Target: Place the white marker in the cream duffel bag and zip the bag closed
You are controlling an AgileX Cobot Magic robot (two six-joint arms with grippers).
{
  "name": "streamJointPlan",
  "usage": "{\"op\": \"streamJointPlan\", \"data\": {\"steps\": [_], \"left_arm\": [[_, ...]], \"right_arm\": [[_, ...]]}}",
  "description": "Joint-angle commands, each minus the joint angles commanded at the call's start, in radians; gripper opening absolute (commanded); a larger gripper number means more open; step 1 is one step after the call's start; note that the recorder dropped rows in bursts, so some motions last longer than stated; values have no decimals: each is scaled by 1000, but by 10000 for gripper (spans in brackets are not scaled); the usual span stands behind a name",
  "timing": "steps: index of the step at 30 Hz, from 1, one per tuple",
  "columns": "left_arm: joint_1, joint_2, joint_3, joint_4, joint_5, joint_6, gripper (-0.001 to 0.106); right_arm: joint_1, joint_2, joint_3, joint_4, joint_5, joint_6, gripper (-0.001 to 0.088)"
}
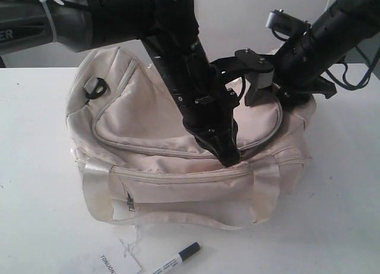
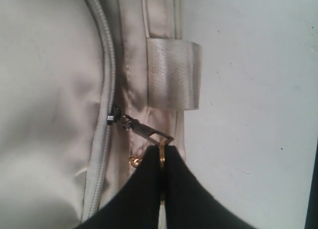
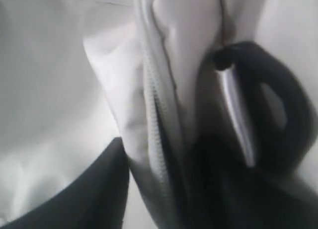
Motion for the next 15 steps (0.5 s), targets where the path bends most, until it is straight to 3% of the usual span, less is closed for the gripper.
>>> {"op": "streamJointPlan", "data": {"steps": [4, 15], "left_arm": [[0, 0, 0, 0, 0, 7, 0], [0, 0, 0, 10, 9, 7, 0]], "right_arm": [[0, 0, 0, -1, 0, -6, -4], [-2, -47, -17, -44, 3, -8, 0]]}}
